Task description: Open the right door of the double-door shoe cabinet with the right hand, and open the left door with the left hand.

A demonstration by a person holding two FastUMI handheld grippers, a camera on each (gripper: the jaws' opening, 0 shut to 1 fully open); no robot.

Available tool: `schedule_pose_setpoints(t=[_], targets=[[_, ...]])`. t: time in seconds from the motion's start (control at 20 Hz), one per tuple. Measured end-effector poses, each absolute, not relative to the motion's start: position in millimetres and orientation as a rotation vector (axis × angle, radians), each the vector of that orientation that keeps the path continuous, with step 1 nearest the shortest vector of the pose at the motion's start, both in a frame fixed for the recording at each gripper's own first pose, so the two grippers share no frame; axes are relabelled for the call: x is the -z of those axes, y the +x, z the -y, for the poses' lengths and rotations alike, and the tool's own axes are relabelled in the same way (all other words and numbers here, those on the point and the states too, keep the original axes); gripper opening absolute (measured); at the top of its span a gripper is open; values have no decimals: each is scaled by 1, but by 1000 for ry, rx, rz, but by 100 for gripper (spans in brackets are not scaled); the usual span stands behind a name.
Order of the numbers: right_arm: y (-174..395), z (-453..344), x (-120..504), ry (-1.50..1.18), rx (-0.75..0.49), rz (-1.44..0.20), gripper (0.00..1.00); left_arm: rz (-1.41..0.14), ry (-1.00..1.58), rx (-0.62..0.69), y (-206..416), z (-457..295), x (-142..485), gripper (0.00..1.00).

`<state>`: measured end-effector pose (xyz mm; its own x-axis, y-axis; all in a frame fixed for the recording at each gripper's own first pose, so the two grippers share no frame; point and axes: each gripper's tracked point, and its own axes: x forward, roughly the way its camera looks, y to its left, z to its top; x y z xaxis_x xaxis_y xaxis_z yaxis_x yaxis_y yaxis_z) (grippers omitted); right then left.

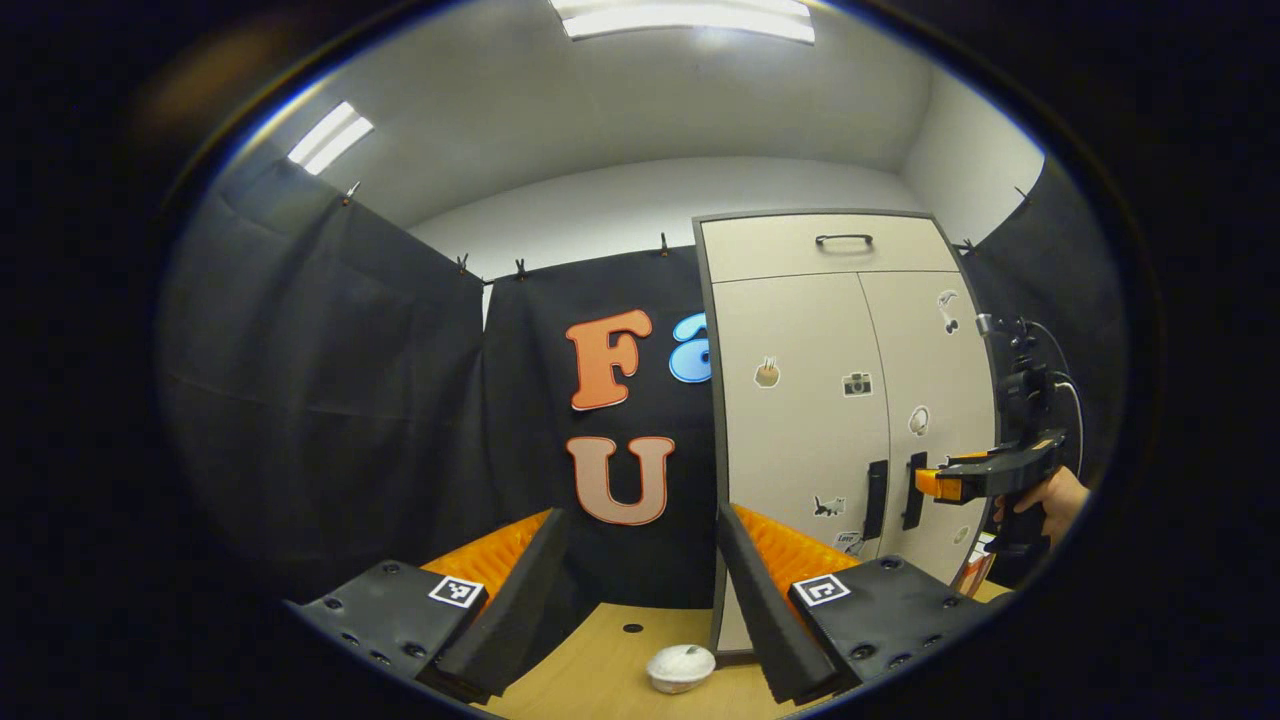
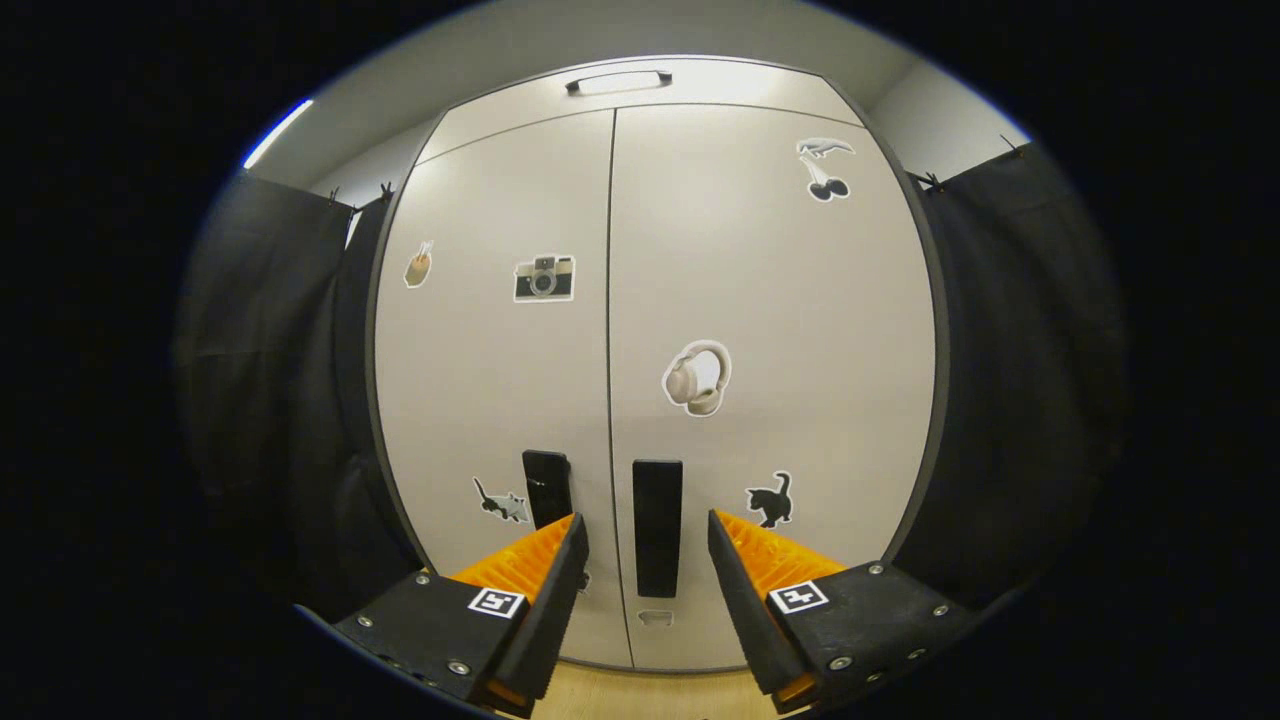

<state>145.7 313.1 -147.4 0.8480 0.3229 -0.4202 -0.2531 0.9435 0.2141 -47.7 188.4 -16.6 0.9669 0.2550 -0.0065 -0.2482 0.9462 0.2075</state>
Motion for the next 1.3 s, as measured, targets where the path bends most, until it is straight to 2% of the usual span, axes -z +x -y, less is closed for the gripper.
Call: schedule_pose_setpoints(t=[0.35, 0.4, 0.5, 0.75, 1.0, 1.3], targets=[[176, -321, 202, 101, -239, -554, 54, -50, 221, -297, -41, -210, 32, 96], [177, -324, 207, 108, -241, -563, 46, -53, 215, -301, -38, -211, 35, 96], [178, -326, 209, 107, -233, -565, 40, -58, 201, -297, -34, -211, 40, 95], [177, -324, 210, 144, -225, -561, 30, -82, 176, -313, -27, -219, 54, 97], [173, -323, 210, 159, -236, -581, 17, -106, 111, -255, -20, -216, 66, 95], [139, -307, 198, 183, -273, -598, 17, -171, 71, -186, -8, -191, 89, 95]])
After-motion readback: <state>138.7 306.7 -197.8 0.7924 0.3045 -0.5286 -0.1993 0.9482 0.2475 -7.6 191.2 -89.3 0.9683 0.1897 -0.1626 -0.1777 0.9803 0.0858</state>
